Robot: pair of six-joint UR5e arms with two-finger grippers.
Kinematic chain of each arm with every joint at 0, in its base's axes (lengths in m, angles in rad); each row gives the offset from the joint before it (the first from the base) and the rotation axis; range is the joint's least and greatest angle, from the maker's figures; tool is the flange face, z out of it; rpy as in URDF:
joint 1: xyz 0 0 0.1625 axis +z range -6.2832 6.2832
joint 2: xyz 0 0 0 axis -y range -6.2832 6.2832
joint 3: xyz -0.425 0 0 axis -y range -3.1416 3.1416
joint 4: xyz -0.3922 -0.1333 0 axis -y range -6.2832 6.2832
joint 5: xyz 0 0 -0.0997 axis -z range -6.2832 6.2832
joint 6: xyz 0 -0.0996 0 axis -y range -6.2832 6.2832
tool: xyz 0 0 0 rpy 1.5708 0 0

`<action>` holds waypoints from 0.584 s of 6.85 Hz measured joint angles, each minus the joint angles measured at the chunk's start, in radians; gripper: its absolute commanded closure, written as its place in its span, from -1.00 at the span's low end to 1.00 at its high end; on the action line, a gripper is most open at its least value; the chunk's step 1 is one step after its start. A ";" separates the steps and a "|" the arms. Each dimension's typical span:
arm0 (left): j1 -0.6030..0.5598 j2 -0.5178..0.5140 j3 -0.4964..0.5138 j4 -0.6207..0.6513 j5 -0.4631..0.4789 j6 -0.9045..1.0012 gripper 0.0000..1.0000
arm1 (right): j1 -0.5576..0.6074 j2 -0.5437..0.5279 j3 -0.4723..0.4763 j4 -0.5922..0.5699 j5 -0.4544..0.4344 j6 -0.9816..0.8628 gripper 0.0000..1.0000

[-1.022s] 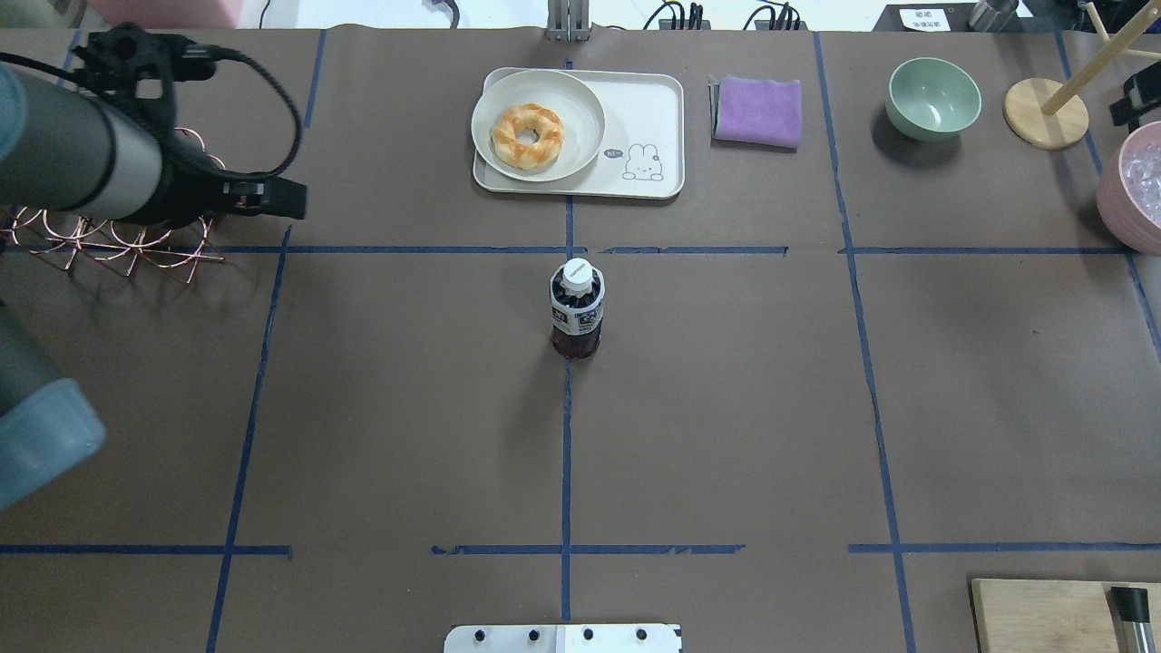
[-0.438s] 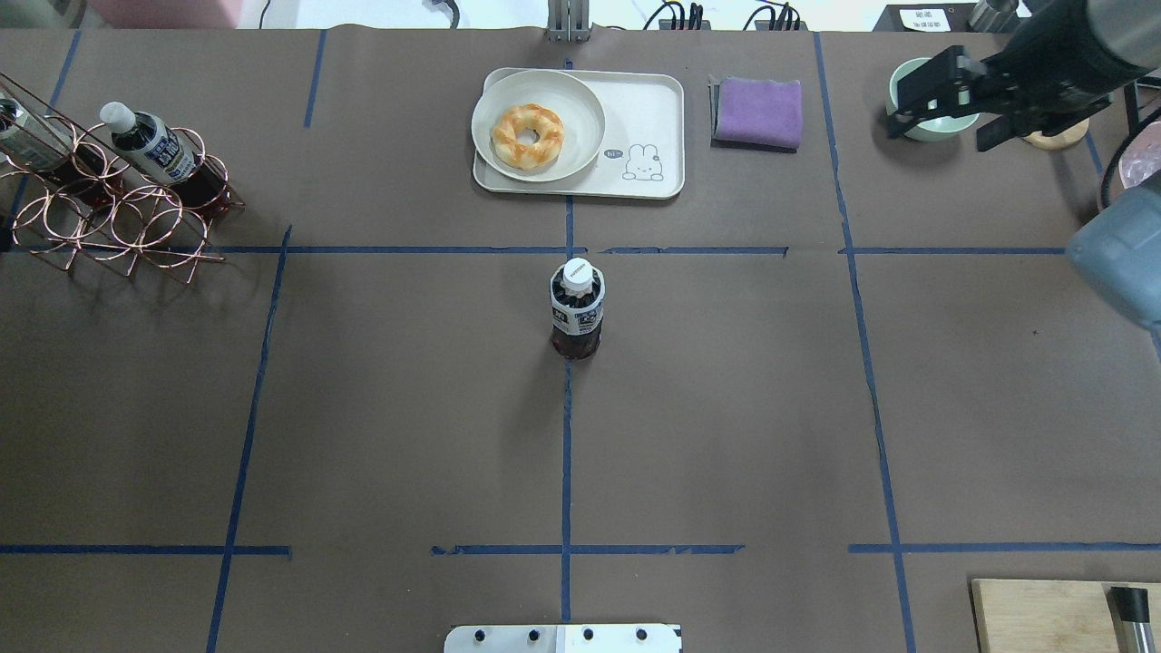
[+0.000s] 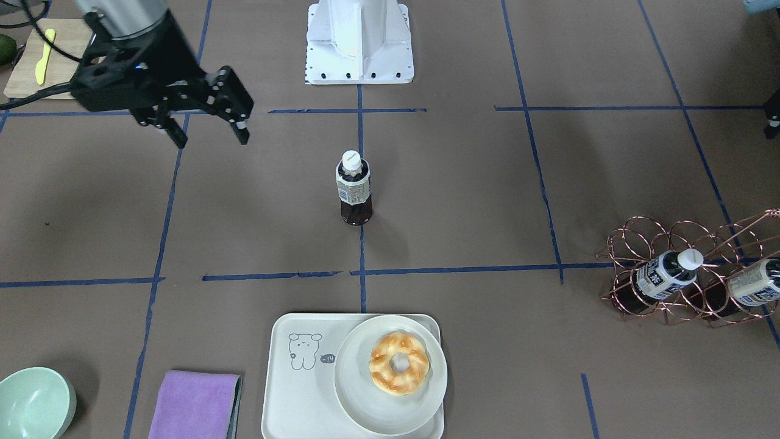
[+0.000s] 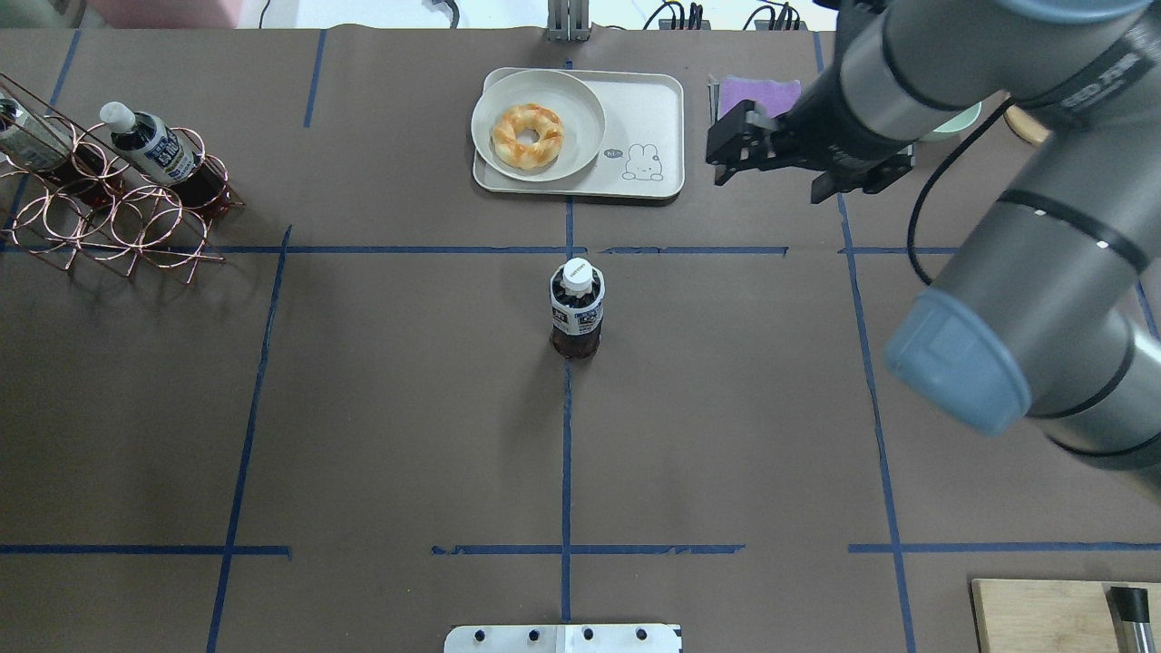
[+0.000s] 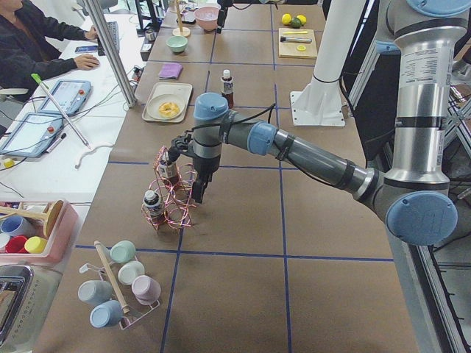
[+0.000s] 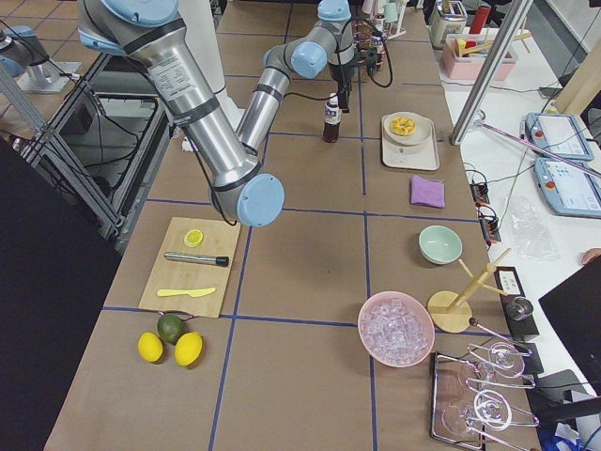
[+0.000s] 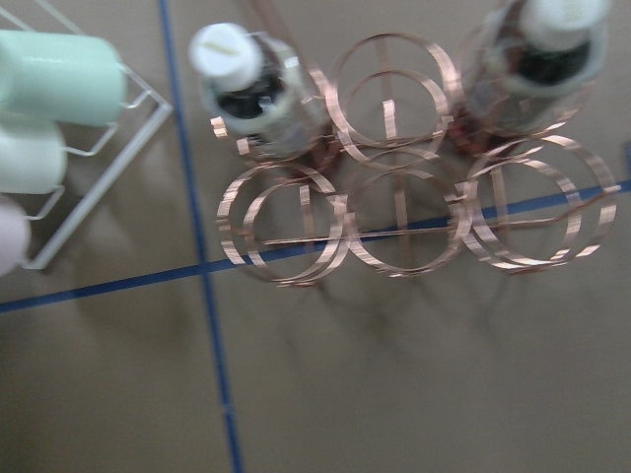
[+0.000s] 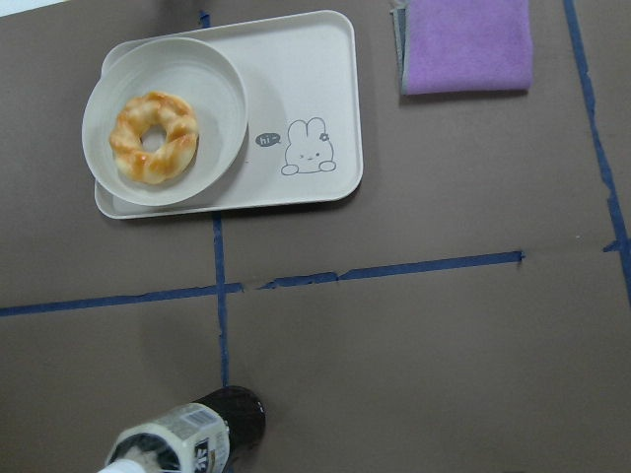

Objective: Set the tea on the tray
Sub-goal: 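Move the right gripper over the standing tea bottle and lower onto it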

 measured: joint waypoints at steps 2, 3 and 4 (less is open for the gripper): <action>-0.057 0.007 0.054 -0.002 -0.024 0.085 -1.00 | -0.146 0.130 -0.057 -0.076 -0.123 0.092 -0.99; -0.064 0.018 0.060 -0.002 -0.027 0.096 -1.00 | -0.197 0.170 -0.103 -0.084 -0.163 0.121 -0.99; -0.068 0.033 0.061 -0.003 -0.028 0.102 -1.00 | -0.238 0.187 -0.135 -0.086 -0.201 0.134 -0.97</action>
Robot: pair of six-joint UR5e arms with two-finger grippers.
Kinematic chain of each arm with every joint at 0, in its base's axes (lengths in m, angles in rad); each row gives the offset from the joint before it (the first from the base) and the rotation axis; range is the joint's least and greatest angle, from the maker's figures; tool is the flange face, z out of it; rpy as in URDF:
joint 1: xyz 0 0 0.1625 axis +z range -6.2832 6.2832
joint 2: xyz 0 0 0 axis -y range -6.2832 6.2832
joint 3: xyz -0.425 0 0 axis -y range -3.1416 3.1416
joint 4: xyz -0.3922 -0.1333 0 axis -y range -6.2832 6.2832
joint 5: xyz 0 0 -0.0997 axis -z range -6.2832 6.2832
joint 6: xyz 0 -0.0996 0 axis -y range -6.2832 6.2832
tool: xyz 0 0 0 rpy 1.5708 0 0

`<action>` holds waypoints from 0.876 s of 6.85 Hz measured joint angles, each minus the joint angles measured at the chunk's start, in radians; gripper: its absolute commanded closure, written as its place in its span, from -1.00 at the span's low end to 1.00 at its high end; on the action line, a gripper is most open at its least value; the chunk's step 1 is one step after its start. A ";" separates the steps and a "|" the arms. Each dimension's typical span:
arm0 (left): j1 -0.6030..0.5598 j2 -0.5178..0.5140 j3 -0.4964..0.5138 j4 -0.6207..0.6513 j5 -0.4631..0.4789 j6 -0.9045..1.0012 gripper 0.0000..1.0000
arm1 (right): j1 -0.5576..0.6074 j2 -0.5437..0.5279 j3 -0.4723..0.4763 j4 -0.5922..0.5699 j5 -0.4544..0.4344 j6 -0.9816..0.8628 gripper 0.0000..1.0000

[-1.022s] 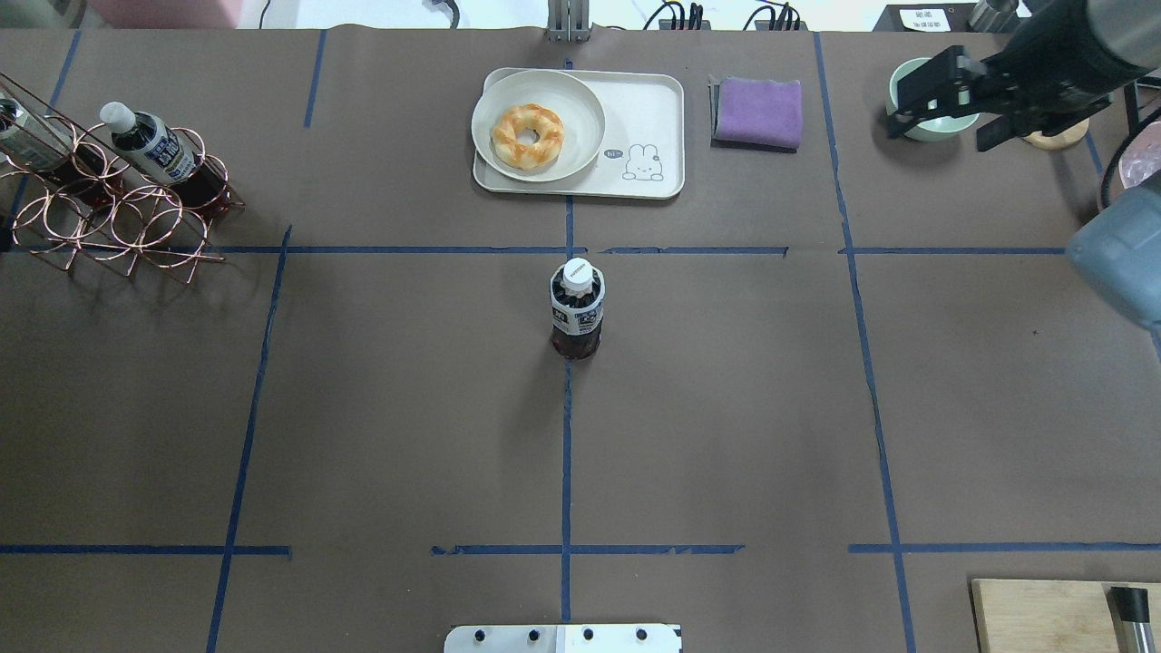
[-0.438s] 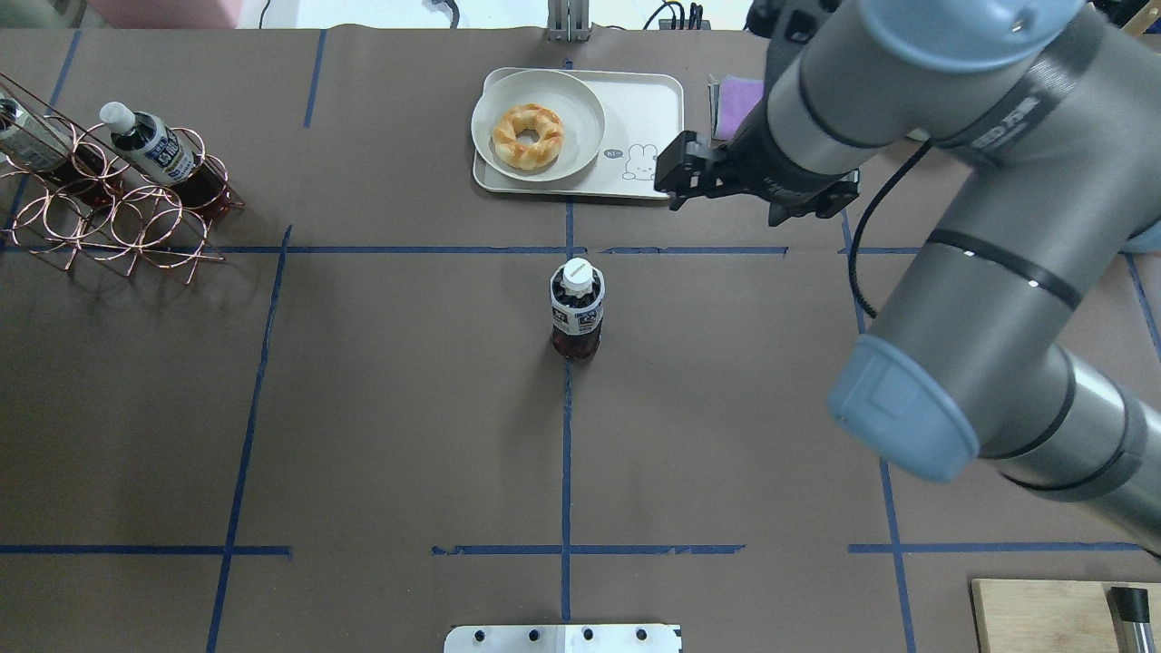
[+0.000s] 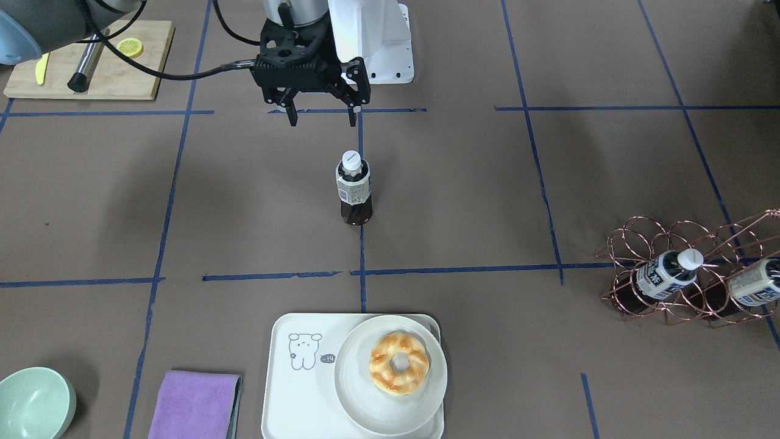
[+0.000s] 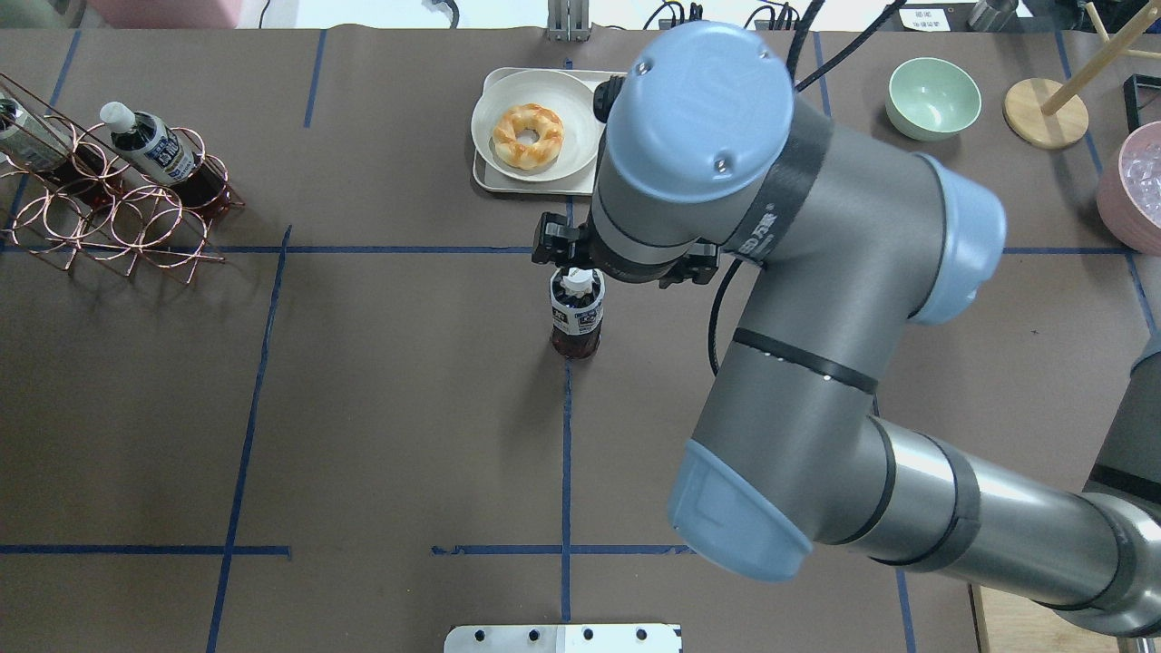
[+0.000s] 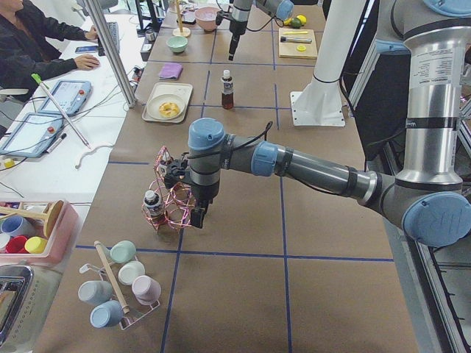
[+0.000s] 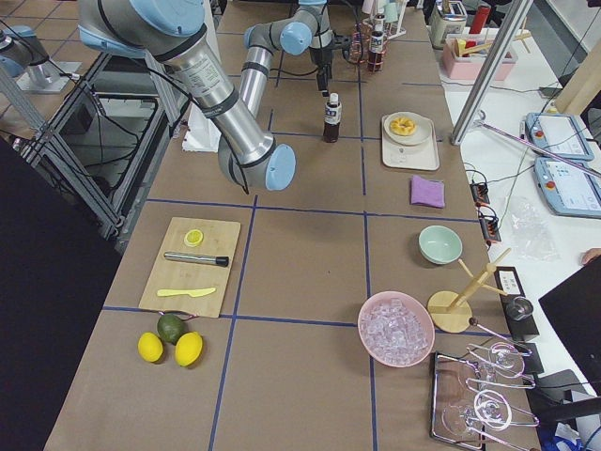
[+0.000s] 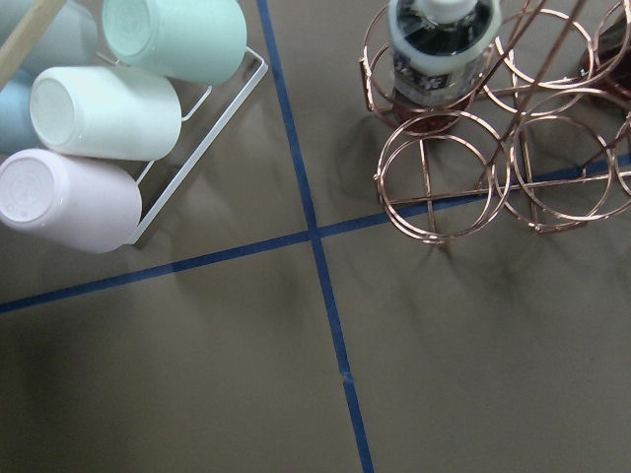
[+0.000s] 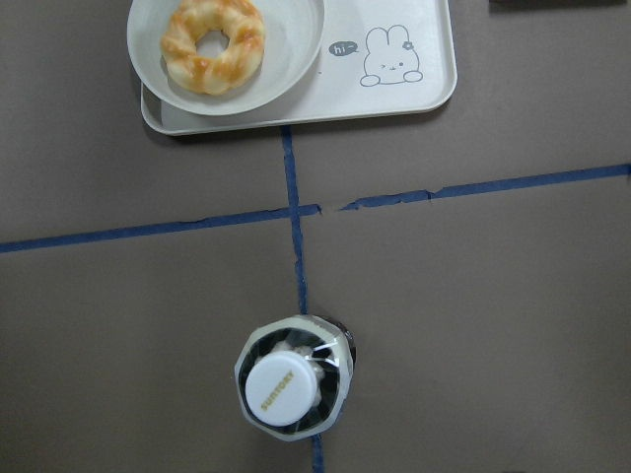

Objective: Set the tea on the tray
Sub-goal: 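Move the right gripper over the standing tea bottle and lower onto it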

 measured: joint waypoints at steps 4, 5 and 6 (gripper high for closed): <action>-0.006 0.028 -0.001 -0.003 -0.007 0.018 -1.00 | -0.033 0.093 -0.167 0.010 -0.040 -0.010 -0.80; -0.006 0.031 0.000 -0.003 -0.007 0.019 -1.00 | -0.033 0.110 -0.201 0.019 -0.050 -0.019 -0.67; -0.006 0.033 0.001 -0.004 -0.007 0.019 -1.00 | -0.033 0.113 -0.223 0.033 -0.056 -0.027 -0.59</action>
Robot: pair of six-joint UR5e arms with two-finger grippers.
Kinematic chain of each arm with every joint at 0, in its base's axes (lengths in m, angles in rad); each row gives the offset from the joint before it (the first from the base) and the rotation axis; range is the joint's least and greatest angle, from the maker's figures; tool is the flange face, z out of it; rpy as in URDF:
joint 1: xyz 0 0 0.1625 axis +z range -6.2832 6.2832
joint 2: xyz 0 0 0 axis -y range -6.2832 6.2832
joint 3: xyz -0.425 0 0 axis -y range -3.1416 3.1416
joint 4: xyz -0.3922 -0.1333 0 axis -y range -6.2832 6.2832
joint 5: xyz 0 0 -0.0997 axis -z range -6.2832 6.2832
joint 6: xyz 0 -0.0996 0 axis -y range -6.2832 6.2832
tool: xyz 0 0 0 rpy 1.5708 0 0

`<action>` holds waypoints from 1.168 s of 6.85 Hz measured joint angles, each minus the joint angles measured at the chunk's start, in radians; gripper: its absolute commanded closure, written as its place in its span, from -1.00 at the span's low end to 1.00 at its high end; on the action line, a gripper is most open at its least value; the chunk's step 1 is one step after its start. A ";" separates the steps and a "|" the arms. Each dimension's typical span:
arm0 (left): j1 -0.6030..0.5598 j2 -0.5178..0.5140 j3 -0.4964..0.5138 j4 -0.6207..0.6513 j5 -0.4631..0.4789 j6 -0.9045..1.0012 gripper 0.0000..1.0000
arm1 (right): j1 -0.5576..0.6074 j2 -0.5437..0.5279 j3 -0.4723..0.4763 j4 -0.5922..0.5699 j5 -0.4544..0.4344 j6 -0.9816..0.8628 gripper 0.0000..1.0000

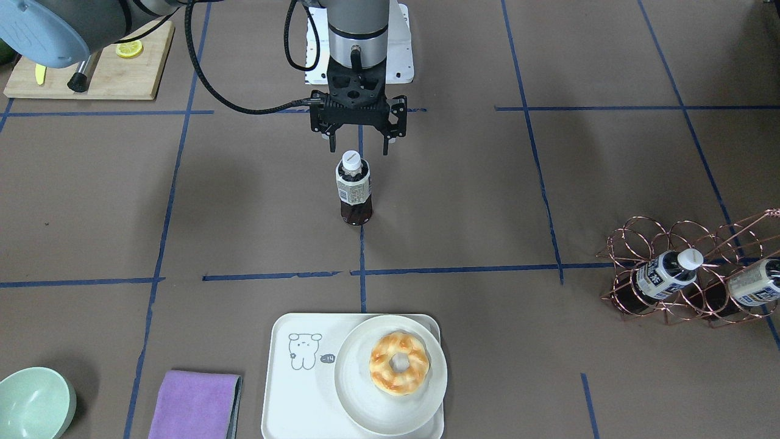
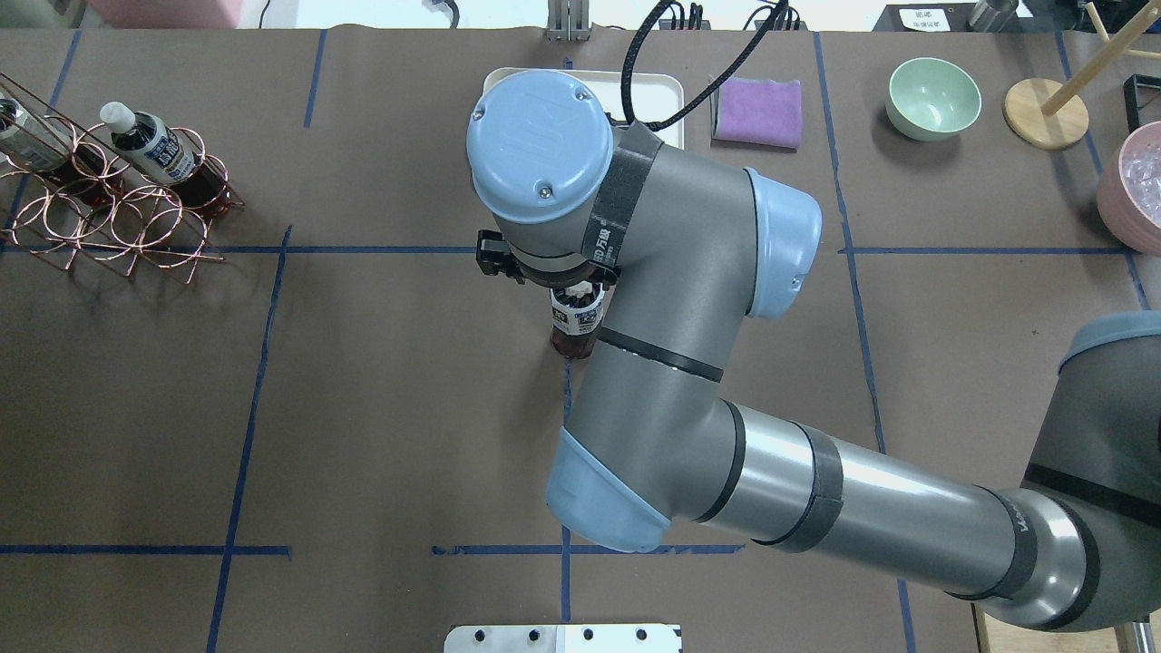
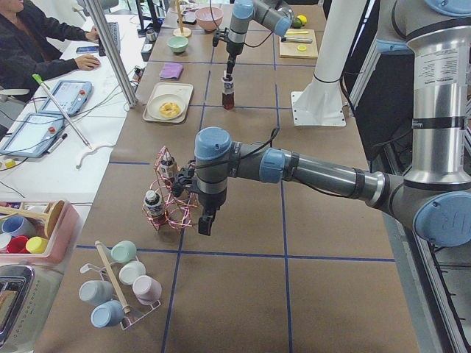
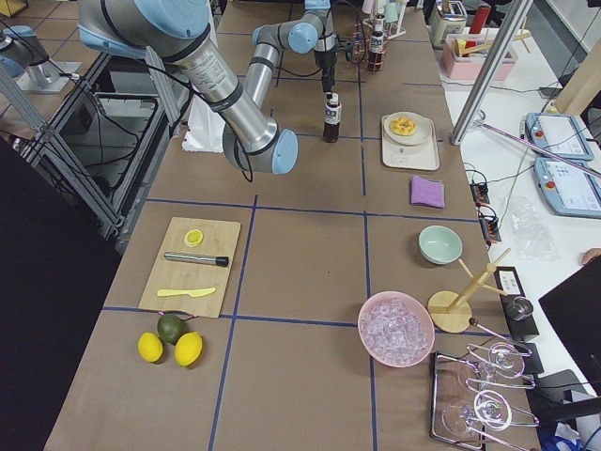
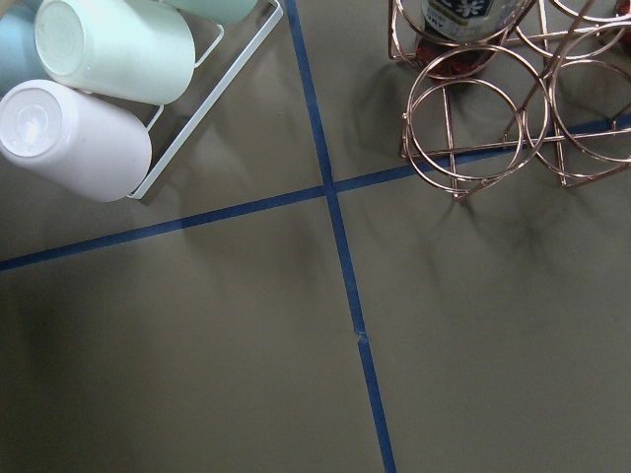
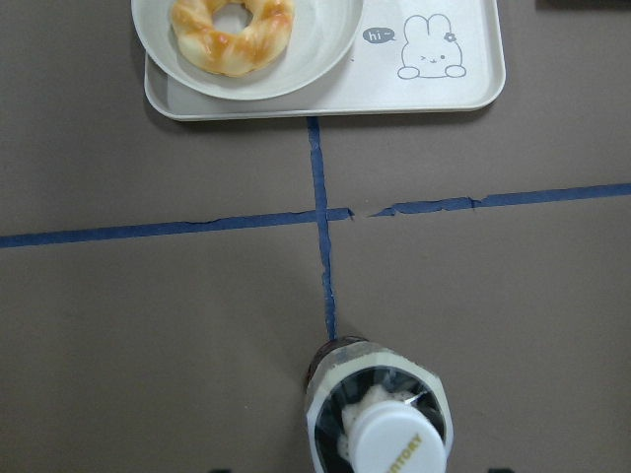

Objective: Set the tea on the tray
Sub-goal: 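Grasp the tea bottle with the right gripper and lift it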

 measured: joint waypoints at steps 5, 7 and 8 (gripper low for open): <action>0.000 -0.002 -0.010 -0.001 0.001 -0.001 -1.00 | 0.014 -0.008 -0.017 0.008 -0.002 -0.029 -0.38; 0.000 -0.002 -0.015 -0.001 0.000 -0.001 -1.00 | 0.019 -0.015 -0.016 0.007 0.000 -0.035 0.04; 0.000 -0.002 -0.016 -0.001 0.000 -0.001 -1.00 | 0.019 -0.019 -0.015 0.006 0.003 -0.036 0.24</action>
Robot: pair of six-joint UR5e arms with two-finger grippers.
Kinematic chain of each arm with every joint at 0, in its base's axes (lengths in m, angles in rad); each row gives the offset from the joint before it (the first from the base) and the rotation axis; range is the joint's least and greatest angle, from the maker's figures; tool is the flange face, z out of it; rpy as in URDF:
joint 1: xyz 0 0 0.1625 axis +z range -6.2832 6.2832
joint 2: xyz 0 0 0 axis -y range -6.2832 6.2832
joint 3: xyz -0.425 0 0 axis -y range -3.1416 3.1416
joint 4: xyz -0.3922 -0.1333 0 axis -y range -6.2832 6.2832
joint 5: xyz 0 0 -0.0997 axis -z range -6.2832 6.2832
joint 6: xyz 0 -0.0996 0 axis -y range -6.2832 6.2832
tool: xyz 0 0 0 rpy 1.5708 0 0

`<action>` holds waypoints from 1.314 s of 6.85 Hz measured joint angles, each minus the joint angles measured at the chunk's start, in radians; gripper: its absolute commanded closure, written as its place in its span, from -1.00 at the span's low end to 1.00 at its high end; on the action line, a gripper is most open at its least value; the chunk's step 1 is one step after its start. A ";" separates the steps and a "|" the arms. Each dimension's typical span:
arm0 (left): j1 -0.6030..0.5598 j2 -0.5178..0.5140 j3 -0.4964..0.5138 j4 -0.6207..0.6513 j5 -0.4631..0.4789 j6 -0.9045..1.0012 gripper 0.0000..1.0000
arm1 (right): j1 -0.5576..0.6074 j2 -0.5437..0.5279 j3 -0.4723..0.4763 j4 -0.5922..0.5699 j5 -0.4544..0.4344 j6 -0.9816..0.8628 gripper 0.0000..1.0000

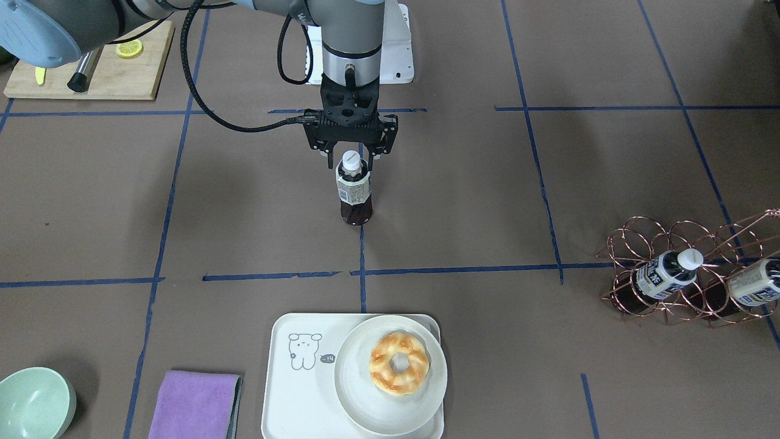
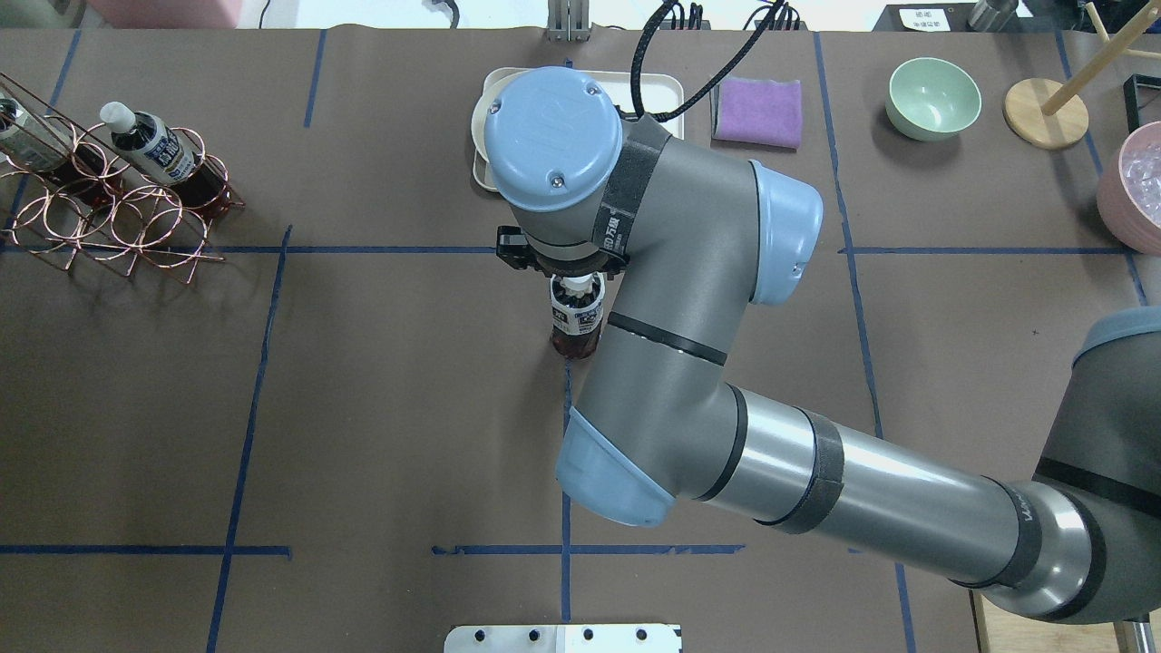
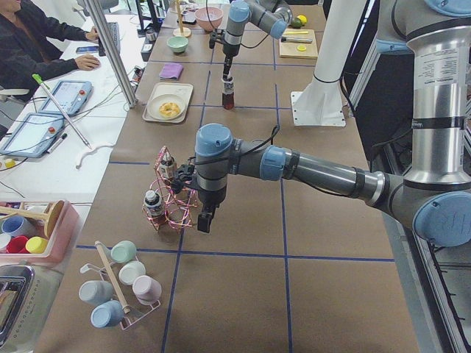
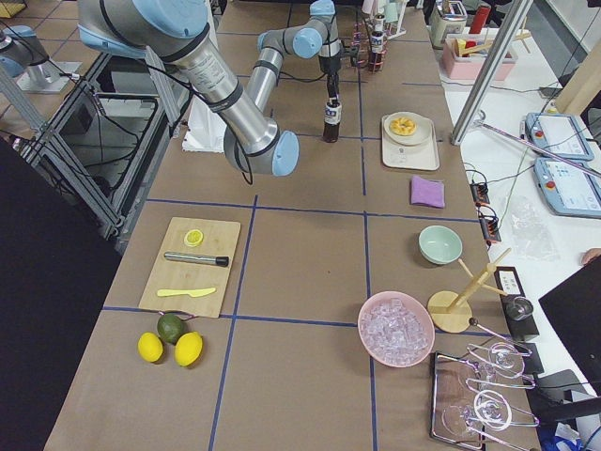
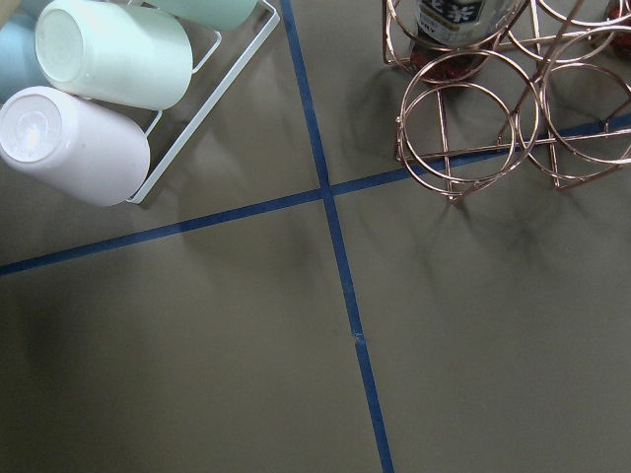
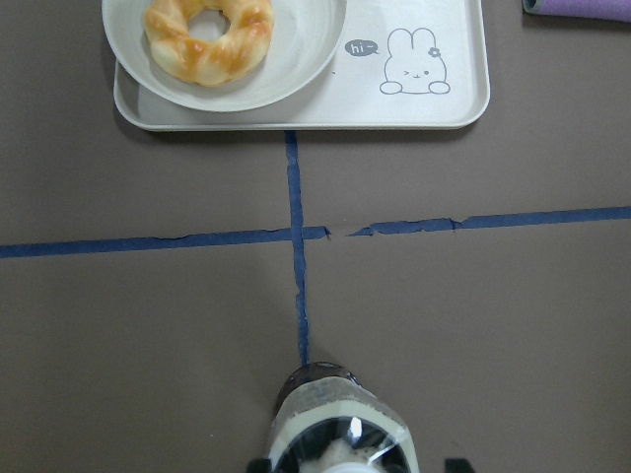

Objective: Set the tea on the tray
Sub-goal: 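Grasp the tea bottle with the right gripper and lift it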

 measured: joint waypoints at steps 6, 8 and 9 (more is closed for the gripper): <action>-0.001 -0.005 0.000 0.000 0.001 -0.002 -1.00 | -0.001 -0.009 0.032 -0.013 0.016 0.004 1.00; -0.002 -0.008 -0.001 0.000 0.001 -0.004 -1.00 | 0.024 -0.010 0.091 -0.050 0.028 0.008 1.00; -0.002 -0.009 -0.001 0.001 0.001 -0.005 -1.00 | 0.056 -0.010 0.103 -0.054 0.028 -0.009 1.00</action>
